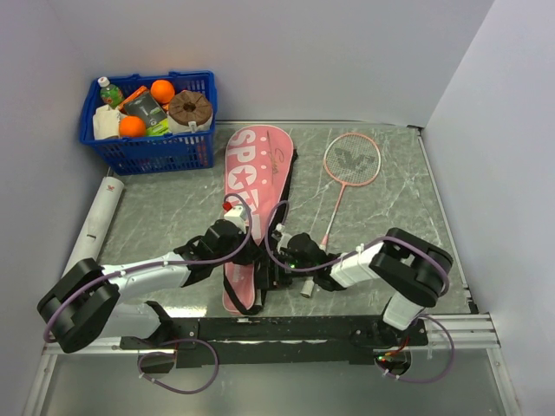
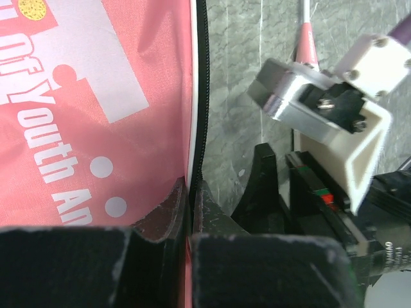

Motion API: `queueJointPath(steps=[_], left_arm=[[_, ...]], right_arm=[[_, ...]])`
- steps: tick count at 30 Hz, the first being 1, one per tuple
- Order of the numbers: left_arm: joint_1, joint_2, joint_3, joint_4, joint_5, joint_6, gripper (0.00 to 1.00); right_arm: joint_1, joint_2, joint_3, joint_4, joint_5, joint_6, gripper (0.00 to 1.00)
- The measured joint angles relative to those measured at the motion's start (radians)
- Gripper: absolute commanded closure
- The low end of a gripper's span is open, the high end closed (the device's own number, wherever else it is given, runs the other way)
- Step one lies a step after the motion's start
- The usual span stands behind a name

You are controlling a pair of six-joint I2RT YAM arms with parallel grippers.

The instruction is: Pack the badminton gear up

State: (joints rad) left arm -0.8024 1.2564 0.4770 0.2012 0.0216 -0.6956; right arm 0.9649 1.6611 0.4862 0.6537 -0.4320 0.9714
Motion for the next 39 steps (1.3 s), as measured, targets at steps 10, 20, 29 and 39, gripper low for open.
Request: queueJointPath(steps=[10,20,29,39], left_arm=[[-0.009,-0.023,0.000,-0.015,-0.016,0.013,0.99],[-0.011,-0.024,0.000,-0.027,-0.019,0.021,0.99],[-0.011,-0.036,0.000,-0.035,-0.019,0.022,0.99],[-0.011,-0.036,0.000,-0.034,-0.019,0.022,0.99]], right_arm=[[0.000,-0.207,-0.009,-0.262,0.132,-0.060,0.56],[0.000,-0.271,-0.010,-0.320,0.169,-0.080,0.69],[0.001,-0.167,-0.010,-0.254,0.132,-0.069,0.69],[0.013,-0.091,-0.006,-0.177,0.090,-0.048,0.68]])
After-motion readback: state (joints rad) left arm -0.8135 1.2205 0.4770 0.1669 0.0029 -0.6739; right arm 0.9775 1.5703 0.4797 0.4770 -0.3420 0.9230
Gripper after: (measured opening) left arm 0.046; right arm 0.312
